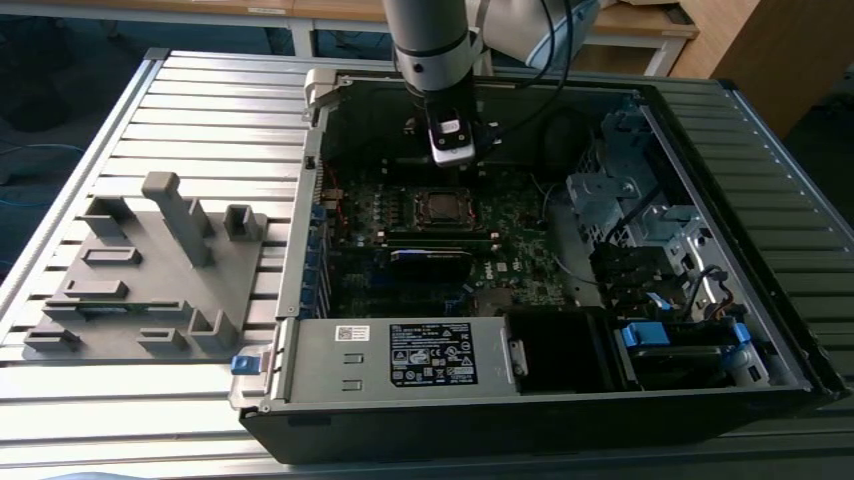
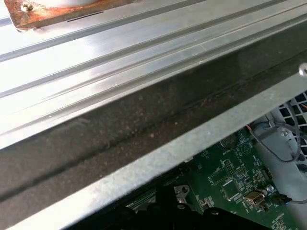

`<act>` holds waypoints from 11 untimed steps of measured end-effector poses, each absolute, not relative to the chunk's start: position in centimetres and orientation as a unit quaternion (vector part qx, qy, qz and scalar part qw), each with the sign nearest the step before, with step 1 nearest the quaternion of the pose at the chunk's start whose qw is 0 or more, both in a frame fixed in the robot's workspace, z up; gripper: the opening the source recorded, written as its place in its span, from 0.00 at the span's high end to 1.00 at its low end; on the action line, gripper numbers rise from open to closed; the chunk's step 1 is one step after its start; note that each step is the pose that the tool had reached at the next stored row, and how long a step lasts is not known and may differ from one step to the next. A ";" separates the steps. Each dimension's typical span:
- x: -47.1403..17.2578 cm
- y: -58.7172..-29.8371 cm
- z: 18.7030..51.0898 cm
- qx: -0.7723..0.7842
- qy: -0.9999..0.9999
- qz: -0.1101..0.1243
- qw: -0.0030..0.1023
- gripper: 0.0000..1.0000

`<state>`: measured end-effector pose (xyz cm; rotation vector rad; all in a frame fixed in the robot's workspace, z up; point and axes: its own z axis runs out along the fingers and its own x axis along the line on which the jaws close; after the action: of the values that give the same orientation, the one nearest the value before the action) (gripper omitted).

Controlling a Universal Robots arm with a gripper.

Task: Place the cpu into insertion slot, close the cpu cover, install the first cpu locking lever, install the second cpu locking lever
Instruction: 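Install the first cpu locking lever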

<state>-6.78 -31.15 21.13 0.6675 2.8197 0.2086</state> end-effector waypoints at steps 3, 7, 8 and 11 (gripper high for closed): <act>-6.8 -31.2 21.1 0.228 0.965 0.063 0.111 0.89; -6.7 -31.2 21.0 0.228 0.968 0.049 0.097 0.89; -6.7 -31.2 21.0 0.228 0.968 0.046 0.094 0.89; -6.7 -31.2 21.0 0.228 0.969 0.038 0.085 0.89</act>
<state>-6.73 -31.15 20.96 0.6792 2.8911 0.1132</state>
